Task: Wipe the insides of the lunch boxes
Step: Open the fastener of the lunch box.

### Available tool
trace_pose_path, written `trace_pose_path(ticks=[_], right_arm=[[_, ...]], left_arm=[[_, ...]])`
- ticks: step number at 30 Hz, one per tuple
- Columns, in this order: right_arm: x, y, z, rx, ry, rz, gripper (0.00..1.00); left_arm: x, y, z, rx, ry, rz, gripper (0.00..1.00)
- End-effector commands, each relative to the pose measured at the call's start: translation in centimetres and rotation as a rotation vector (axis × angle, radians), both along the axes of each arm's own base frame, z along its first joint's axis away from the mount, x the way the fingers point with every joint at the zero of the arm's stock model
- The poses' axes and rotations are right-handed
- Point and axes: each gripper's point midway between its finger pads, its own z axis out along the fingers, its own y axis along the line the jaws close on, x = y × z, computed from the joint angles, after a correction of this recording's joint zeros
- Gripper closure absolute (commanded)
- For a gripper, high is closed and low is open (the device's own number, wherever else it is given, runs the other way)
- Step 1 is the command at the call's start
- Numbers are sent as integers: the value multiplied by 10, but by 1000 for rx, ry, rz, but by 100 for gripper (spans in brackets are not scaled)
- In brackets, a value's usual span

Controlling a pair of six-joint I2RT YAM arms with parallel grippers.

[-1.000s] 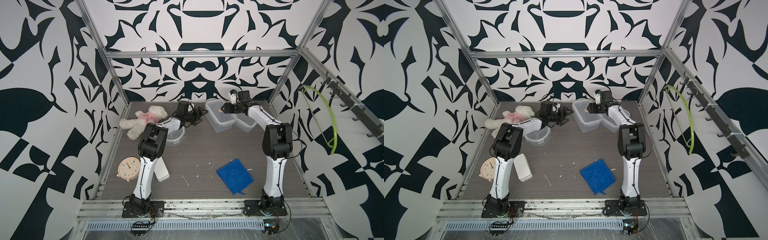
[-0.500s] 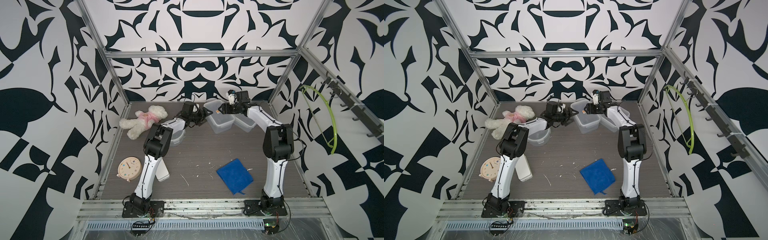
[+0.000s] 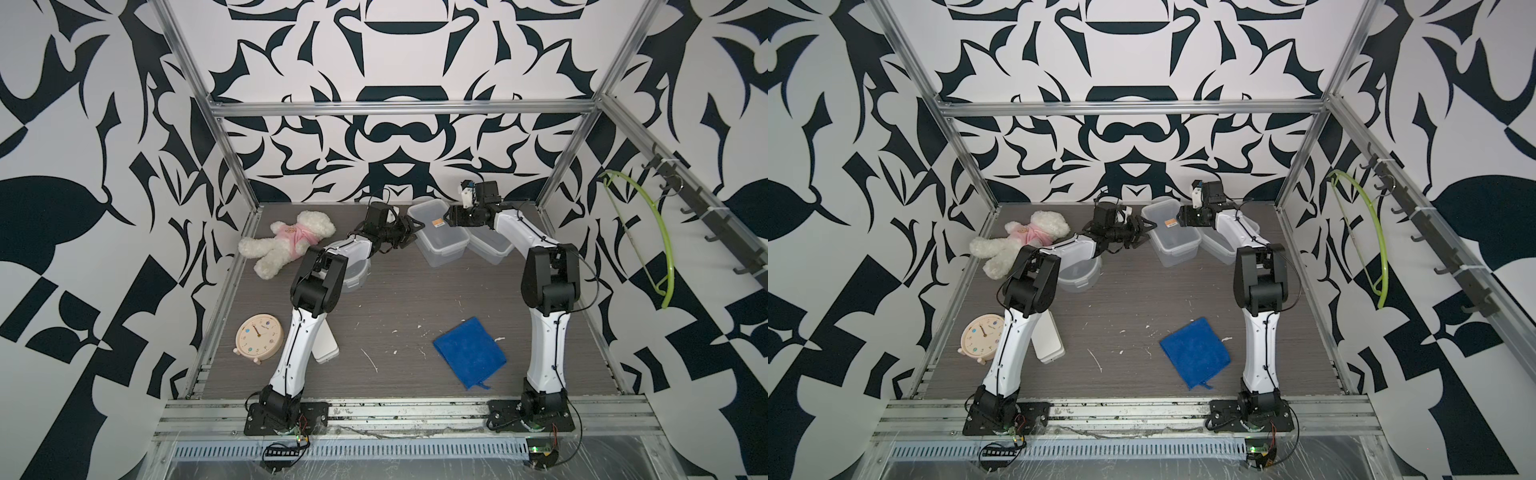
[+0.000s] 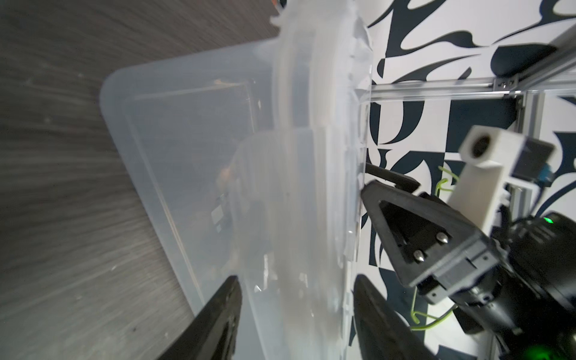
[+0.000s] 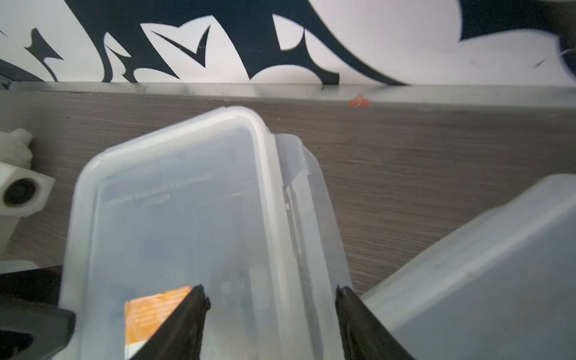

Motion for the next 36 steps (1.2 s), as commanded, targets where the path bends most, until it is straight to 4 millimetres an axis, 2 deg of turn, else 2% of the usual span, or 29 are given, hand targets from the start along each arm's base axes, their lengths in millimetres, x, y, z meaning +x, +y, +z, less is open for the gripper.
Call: trace_pose_path(ticks=[1,11,18,25,28,31,36], right_arm=[[-19,17,-14,51,60,49,35],[-53,42,-30,109,111,69,40],[-62,50,-52,82,162,66,43],[-68,52,-74,31,211,56,51],[-70,51,-79,13,224,48,55],[-70,48,-81,-1,230,38,57],[-67,48,-80,-27,238,30,59]], left_arm=[[5,-6,-3,-34,-2,-6,46],[13,-2,-3,-64,9,28,63],[17,1,-5,-101,25,46,78],[19,4,2,-123,3,49,100],[16,6,3,-114,3,46,100],[12,8,-9,-46,45,36,100],[-4,22,-40,221,151,13,100]])
